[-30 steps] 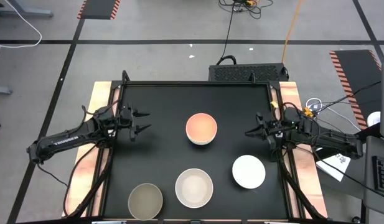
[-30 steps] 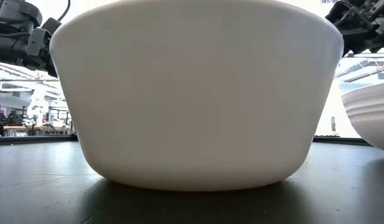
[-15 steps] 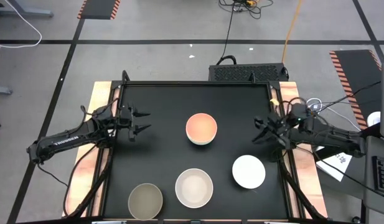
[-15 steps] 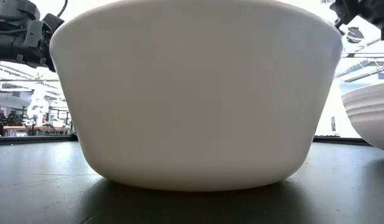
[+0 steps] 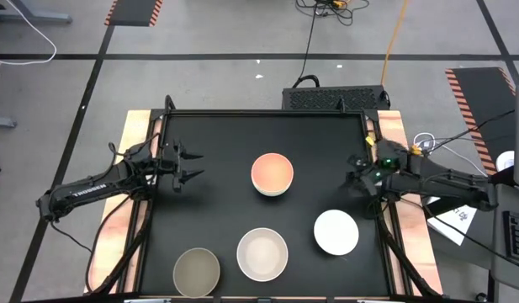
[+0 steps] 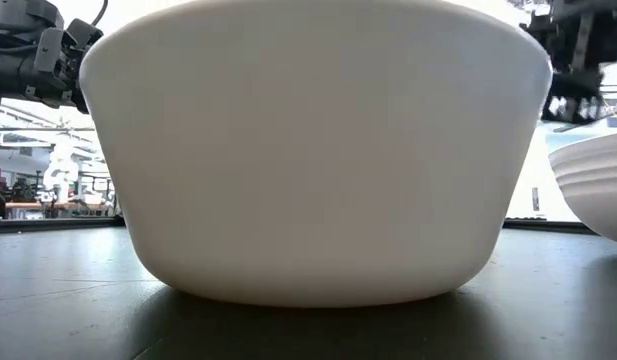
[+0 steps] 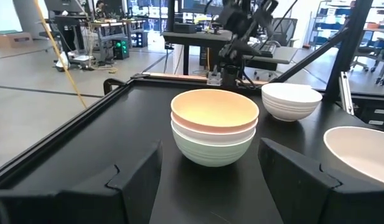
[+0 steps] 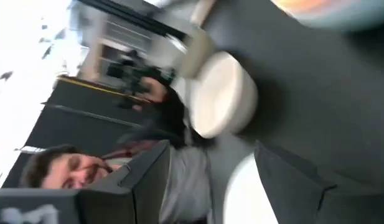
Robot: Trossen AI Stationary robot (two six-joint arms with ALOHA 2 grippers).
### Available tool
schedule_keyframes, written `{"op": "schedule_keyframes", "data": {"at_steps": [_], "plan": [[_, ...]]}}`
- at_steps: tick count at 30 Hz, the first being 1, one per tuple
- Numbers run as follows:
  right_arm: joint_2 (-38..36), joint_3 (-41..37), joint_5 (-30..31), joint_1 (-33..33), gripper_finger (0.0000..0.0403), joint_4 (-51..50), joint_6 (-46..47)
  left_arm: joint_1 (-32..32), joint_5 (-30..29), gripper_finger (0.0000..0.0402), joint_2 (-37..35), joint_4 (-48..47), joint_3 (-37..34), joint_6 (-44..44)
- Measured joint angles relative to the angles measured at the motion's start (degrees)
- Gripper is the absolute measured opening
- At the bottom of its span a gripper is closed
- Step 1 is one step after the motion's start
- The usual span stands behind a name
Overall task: Nest bowls inside each other
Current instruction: Stack the white bowl on the pink bowl
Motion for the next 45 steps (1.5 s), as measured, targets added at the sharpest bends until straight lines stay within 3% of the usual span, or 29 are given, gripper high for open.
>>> {"op": "schedule_keyframes", "data": {"at_steps": [6, 13, 18, 23, 30, 38, 45], "plan": [[4.11, -0.02, 4.49, 2.58, 0.0231, -5.12, -1.54, 0.02, 0.00, 0.0264, 0.00, -0.15, 0.00, 0.65], [8.73, 0.34, 7.20, 8.16, 0.0231, -8.56, 4.90, 0.00, 0.00, 0.0264, 0.00, -0.72, 0.02, 1.27], [11.48, 4.73, 16.44, 11.07, 0.0231, -23.74, 5.29, 0.01, 0.00, 0.0264, 0.00, -1.02, 0.02, 1.92], [12.78, 10.47, 24.52, 14.79, 0.0231, -28.20, 6.63, 0.00, 0.00, 0.0264, 0.00, -1.09, 0.02, 1.92], [17.68, 16.82, 30.10, 25.80, 0.0231, -29.62, 11.05, 0.01, 0.00, 0.0264, 0.00, -1.22, 0.02, 1.84], [27.13, 18.40, 33.03, 39.95, 0.0231, -38.61, 24.82, 0.00, 0.04, 0.0264, 0.00, -0.01, 0.04, 0.12], [33.27, 18.40, 36.10, 44.00, 0.0231, -38.38, 27.84, 0.00, 0.90, 0.0264, -0.02, 1.58, 0.04, -0.17]]}}
